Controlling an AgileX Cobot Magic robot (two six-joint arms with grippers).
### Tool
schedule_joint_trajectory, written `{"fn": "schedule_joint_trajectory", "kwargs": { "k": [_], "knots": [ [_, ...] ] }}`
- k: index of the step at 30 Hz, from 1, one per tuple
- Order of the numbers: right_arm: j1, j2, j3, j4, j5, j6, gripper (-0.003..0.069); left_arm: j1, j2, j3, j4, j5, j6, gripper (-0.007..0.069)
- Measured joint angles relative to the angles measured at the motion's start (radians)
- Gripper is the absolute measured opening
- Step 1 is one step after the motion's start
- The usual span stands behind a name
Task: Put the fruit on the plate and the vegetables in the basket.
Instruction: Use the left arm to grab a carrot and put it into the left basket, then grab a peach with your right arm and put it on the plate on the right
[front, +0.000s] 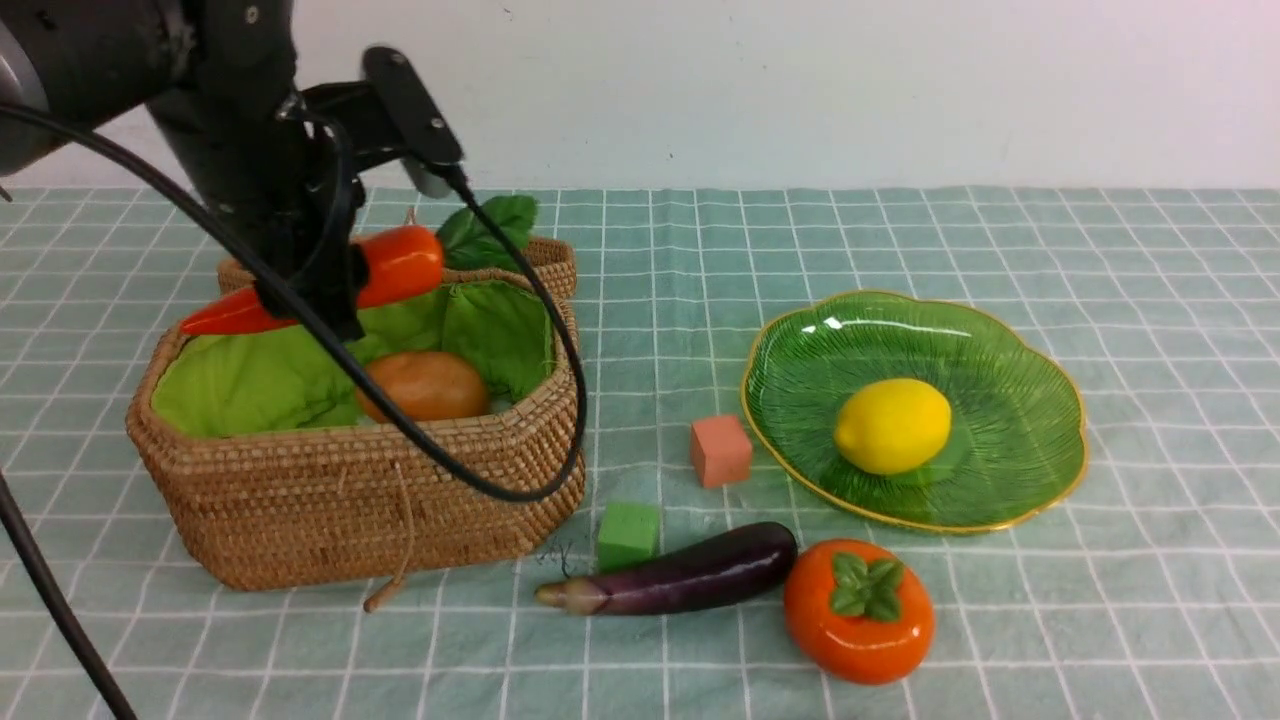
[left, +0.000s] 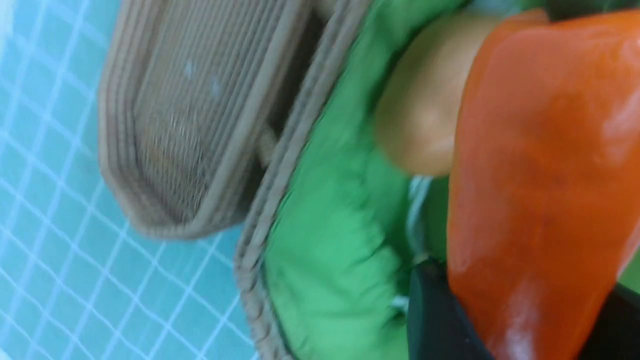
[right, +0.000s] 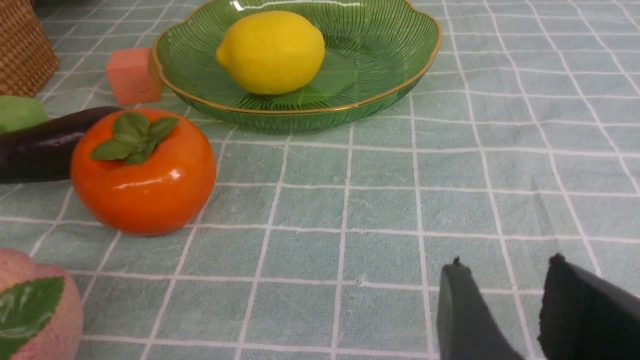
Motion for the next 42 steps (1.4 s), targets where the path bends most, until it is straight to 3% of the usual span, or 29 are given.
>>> {"fn": "schedule_joint_trajectory", "kwargs": {
  "k": [10,16,20,21,23,27,34,42],
  "knots": [
    [0.000,0.000,0.000,0.000,0.000,0.000,0.0241,0.025,0.119,0.000,-0.019,-0.050,0.043,0.0291],
    [0.000,0.000,0.000,0.000,0.000,0.000,0.0241,0.025,0.145,0.000,-0.005,-0.073,-0.015,0.0302],
    [0.000,0.000,0.000,0.000,0.000,0.000,0.0241,0.025,0.143,0.000,-0.011,-0.053,-0.034,0.0442],
    [0.000,0.000,0.000,0.000,0.000,0.000,0.0241,0.025,0.138,0.000,-0.024,-0.042,-0.053,0.0540],
    [0.000,0.000,0.000,0.000,0.000,0.000,0.0241,0.025,0.127,0.000,-0.036,-0.034,-0.079,0.0623],
    [0.000,0.000,0.000,0.000,0.000,0.000,0.0241,0.025,0.096,0.000,-0.043,-0.018,-0.119,0.0666],
    [0.000,0.000,0.000,0.000,0.000,0.000,0.0241,0.025,-0.045,0.000,-0.092,0.083,-0.130,0.0592],
    [0.000,0.000,0.000,0.000,0.000,0.000,0.0241,0.025,-0.399,0.000,-0.138,0.176,-0.177,0.0348]
  ]
}}
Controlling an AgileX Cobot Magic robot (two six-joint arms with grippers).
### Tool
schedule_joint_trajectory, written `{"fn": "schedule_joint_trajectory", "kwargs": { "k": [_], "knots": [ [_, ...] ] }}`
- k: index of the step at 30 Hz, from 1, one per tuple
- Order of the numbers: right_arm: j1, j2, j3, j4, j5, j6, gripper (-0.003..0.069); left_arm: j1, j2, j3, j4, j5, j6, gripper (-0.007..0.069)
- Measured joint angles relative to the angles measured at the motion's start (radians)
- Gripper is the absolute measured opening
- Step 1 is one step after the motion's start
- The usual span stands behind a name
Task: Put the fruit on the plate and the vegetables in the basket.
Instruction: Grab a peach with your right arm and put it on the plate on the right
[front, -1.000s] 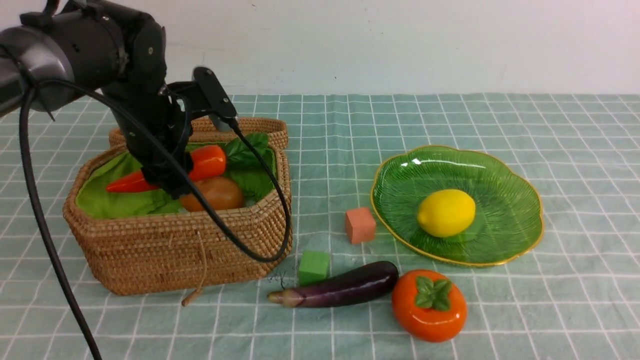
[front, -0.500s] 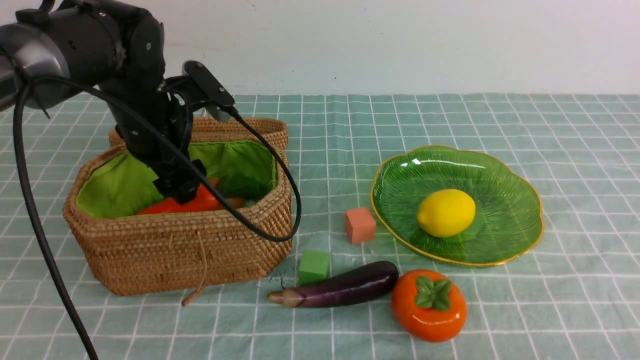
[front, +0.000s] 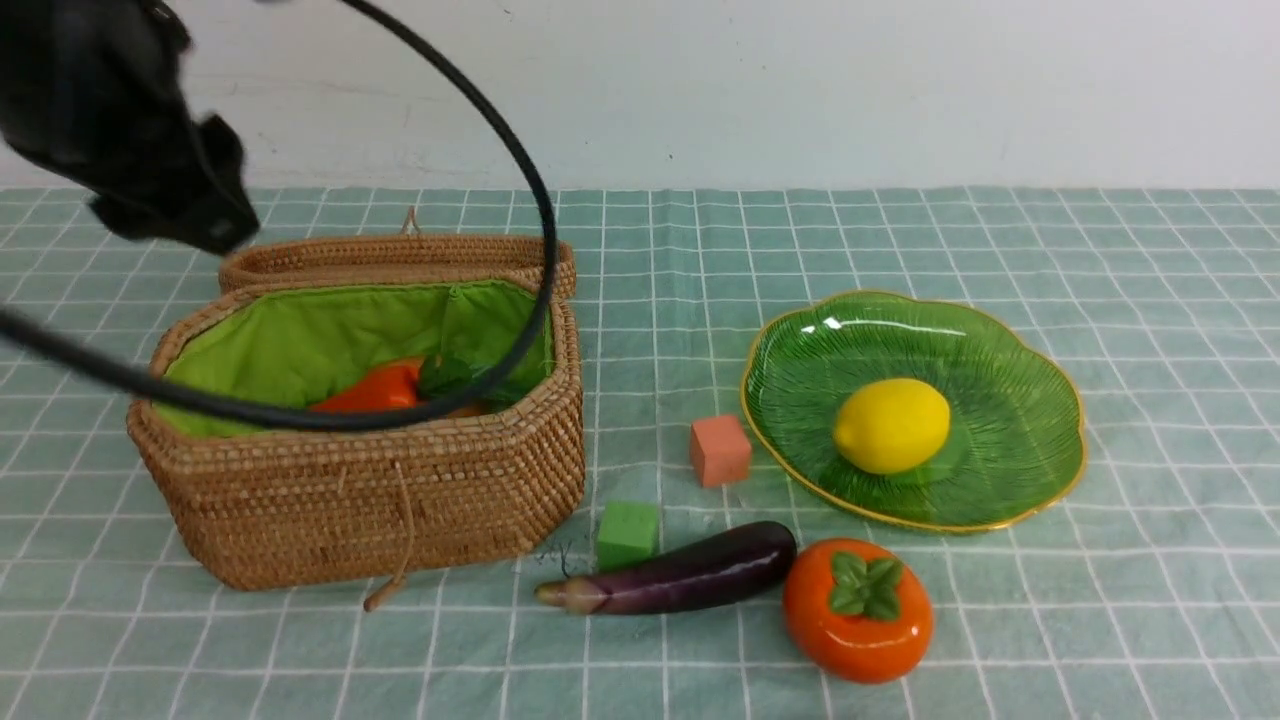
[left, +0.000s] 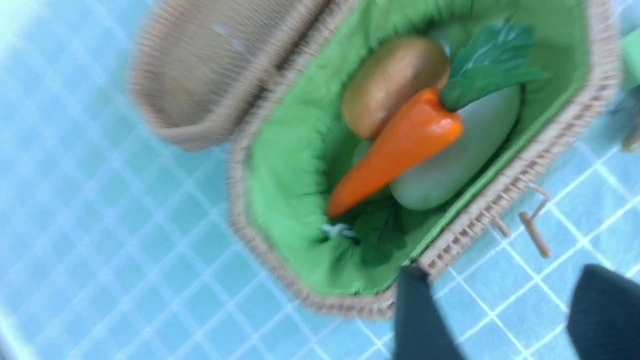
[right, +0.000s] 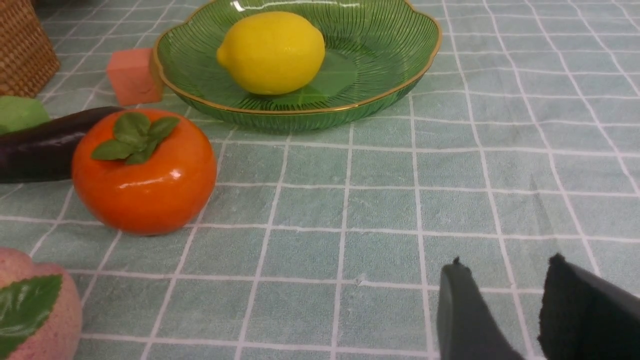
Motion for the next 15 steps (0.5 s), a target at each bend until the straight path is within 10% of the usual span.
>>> {"fn": "schedule_joint_trajectory", "kwargs": {
  "k": [7,15],
  "knots": [
    [0.000,0.000,0.000,0.000,0.000,0.000,0.0241,0.000,-0.423,0.104,-0.002,0.000,-0.172,0.0006],
    [0.000,0.000,0.000,0.000,0.000,0.000,0.0241,0.000,-0.938,0.634,-0.010,-0.040,-0.498,-0.0013]
  ]
}}
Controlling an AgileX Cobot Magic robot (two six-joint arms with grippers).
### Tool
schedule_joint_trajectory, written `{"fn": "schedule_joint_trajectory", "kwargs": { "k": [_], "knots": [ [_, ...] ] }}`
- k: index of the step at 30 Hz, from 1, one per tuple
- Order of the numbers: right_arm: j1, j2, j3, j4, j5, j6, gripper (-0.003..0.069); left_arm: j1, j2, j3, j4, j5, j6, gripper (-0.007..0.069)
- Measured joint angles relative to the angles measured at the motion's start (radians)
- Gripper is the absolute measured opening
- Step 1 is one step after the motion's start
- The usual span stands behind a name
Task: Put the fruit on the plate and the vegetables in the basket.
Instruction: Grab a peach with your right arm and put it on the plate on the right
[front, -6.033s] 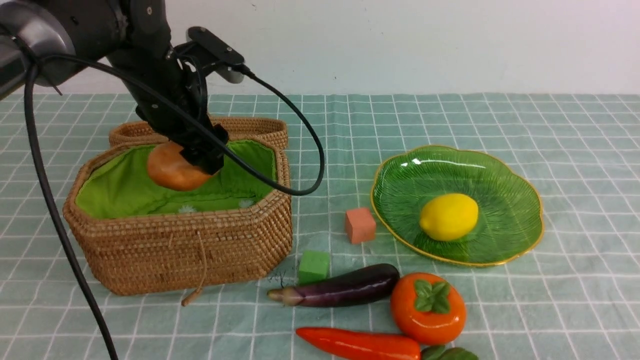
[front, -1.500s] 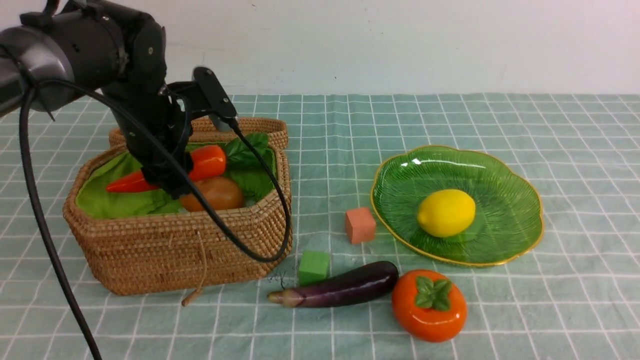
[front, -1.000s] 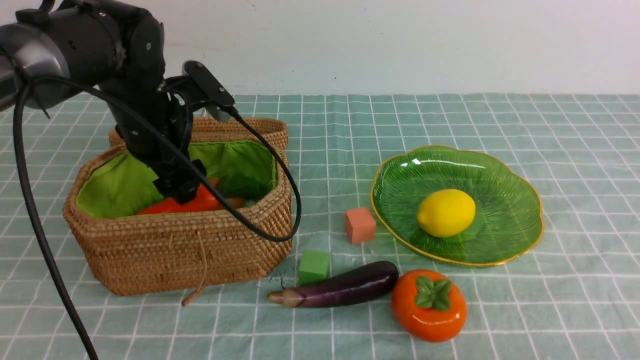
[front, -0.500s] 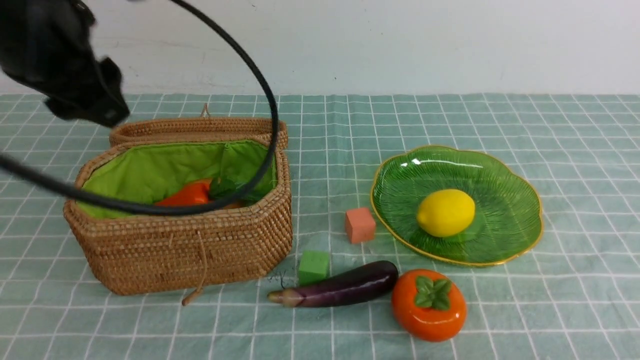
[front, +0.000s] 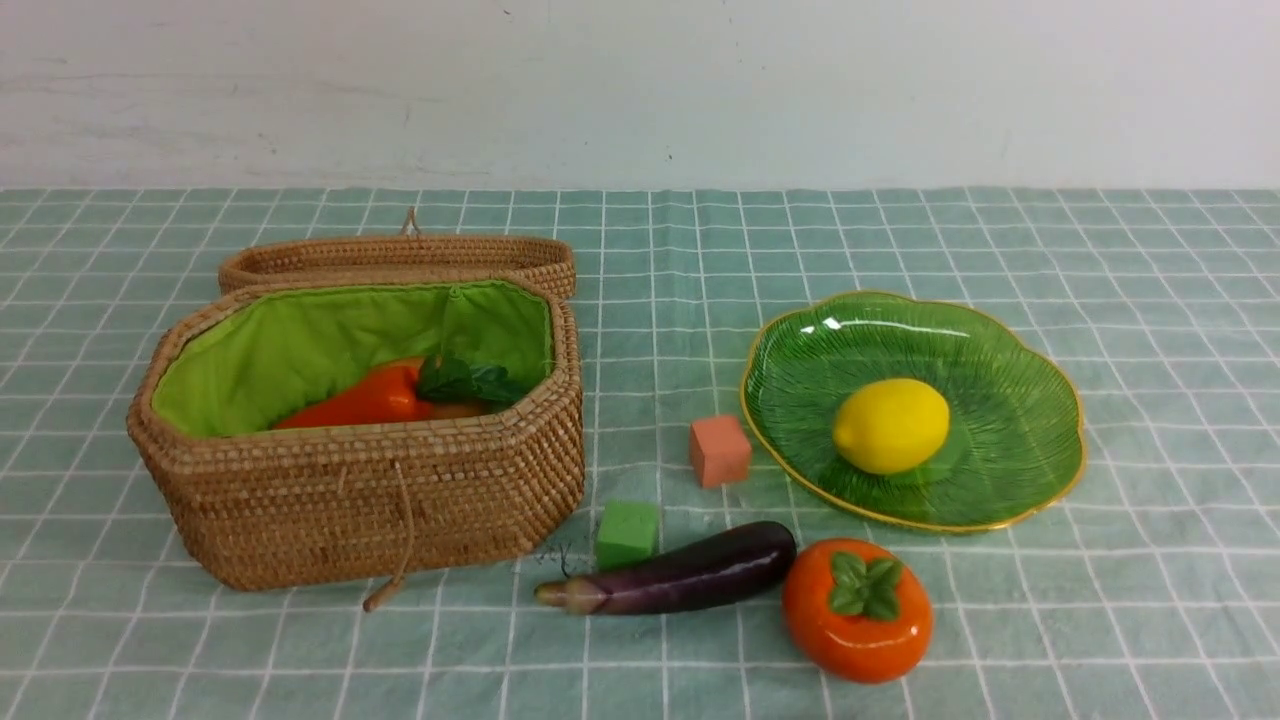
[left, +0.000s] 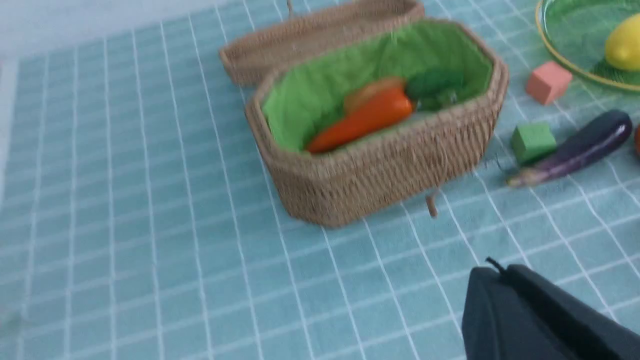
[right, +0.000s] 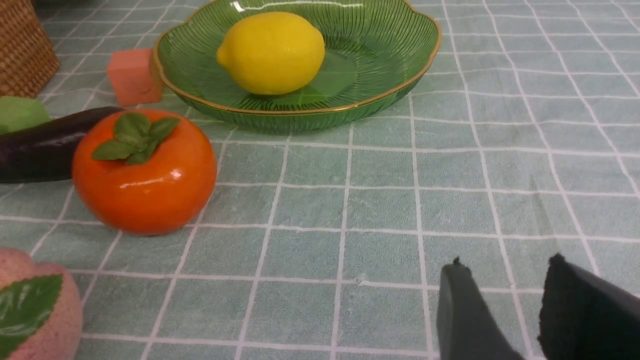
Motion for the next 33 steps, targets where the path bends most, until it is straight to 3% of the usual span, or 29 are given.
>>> {"fn": "schedule_joint_trajectory", "kwargs": {
  "k": [5,9,16,33],
  "knots": [
    [0.000,0.000,0.000,0.000,0.000,0.000,0.0241,0.000,-0.204,0.272,-0.019,-0.134,-0.101,-0.0013],
    [0.000,0.000,0.000,0.000,0.000,0.000,0.0241,0.000,-0.352,0.505,-0.105,-0.365,-0.142,-0.0013],
    [0.000,0.000,0.000,0.000,0.000,0.000,0.0241,0.000,-0.365,0.613,-0.150,-0.589,-0.144,-0.0013],
    [0.000,0.000,0.000,0.000,0.000,0.000,0.0241,0.000,-0.365,0.614,-0.132,-0.611,-0.142,-0.0013]
  ]
}}
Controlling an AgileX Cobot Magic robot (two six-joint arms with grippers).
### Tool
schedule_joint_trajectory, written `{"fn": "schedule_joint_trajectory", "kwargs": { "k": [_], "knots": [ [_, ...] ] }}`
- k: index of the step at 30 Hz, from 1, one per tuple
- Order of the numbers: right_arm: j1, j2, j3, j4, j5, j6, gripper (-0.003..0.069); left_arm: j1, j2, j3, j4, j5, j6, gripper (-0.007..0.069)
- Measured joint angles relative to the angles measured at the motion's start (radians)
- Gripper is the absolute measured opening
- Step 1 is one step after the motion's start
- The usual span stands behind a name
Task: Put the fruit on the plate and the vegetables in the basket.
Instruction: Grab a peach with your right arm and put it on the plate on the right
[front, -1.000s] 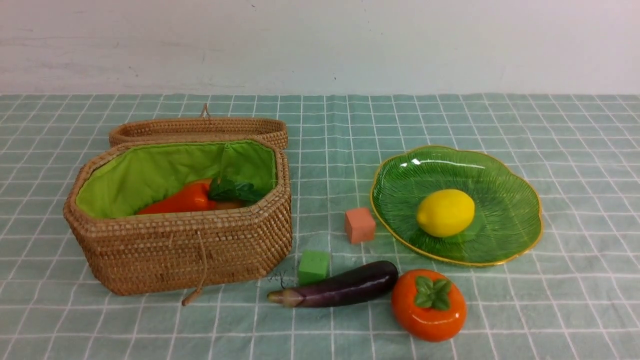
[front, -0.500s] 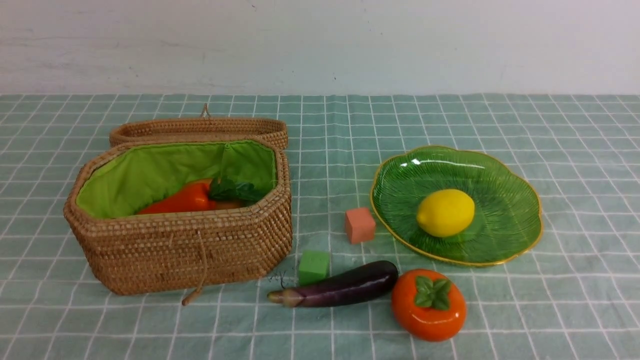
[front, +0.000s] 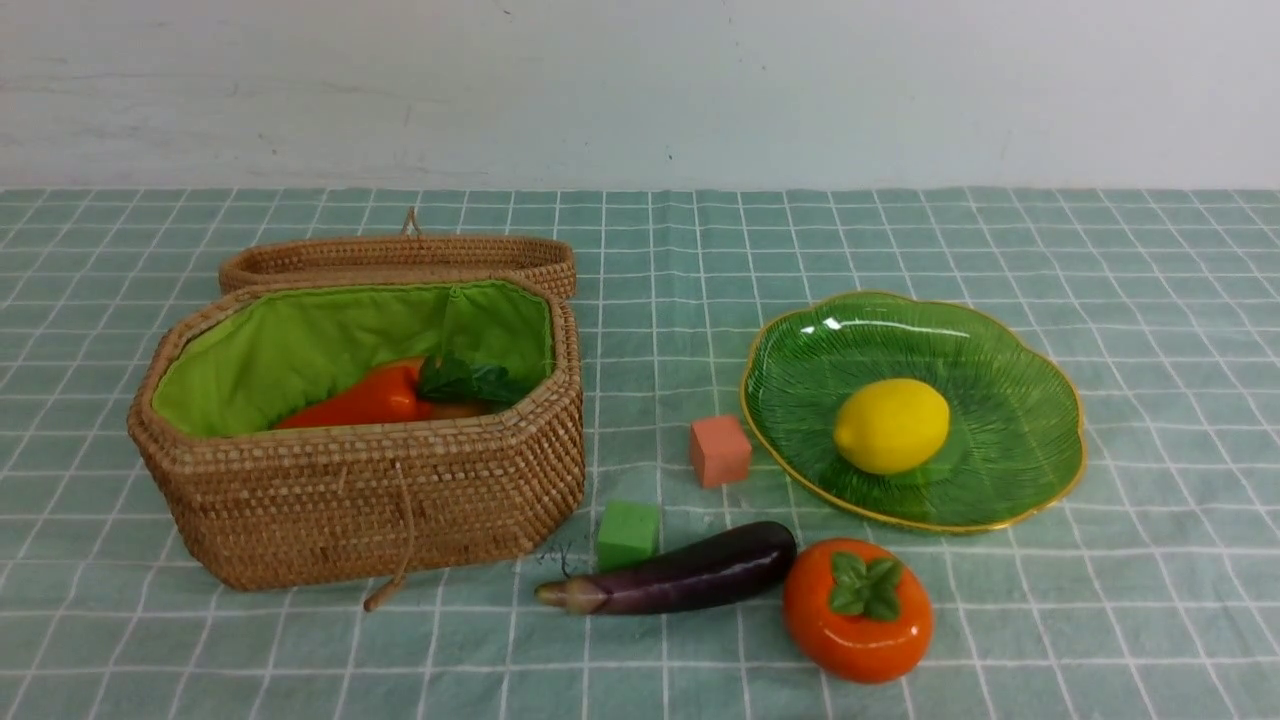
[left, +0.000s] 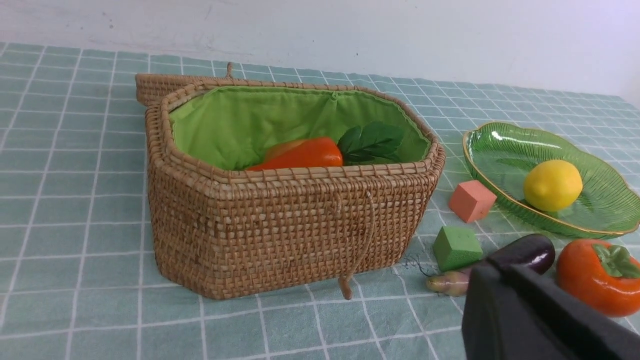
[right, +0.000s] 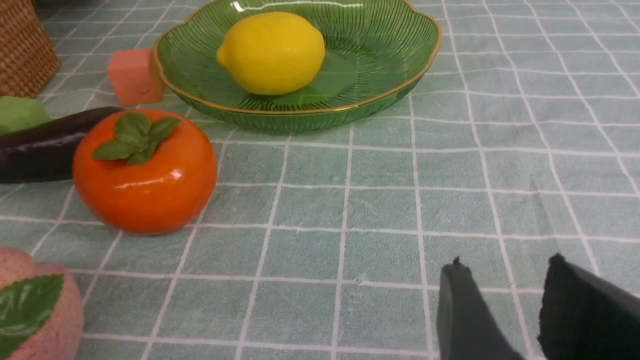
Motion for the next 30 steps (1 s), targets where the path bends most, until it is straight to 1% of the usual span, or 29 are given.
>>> {"fn": "schedule_joint_trajectory", "kwargs": {
  "k": [6,12,15,20,25,27,30],
  "knots": [
    [0.000,0.000,0.000,0.000,0.000,0.000,0.0241,0.000,0.000,0.052,0.053,-0.005,0.000,-0.0011],
    [0.000,0.000,0.000,0.000,0.000,0.000,0.0241,0.005,-0.066,0.215,0.116,-0.080,0.000,-0.0006],
    [0.000,0.000,0.000,0.000,0.000,0.000,0.0241,0.047,-0.093,0.313,0.128,-0.123,0.000,-0.0005],
    [0.000,0.000,0.000,-0.001,0.000,0.000,0.0241,0.095,-0.093,0.418,0.128,-0.132,0.000,-0.0002],
    [0.000,0.000,0.000,-0.001,0.000,0.000,0.0241,0.124,-0.093,0.429,0.128,-0.150,0.001,-0.0002],
    [0.000,0.000,0.000,0.000,0.000,0.000,0.0241,0.167,-0.093,0.429,0.118,-0.154,0.001,0.0001],
    [0.000,0.000,0.000,0.000,0.000,0.000,0.0241,0.205,-0.093,0.430,0.110,-0.155,0.001,0.0004]
  ]
}}
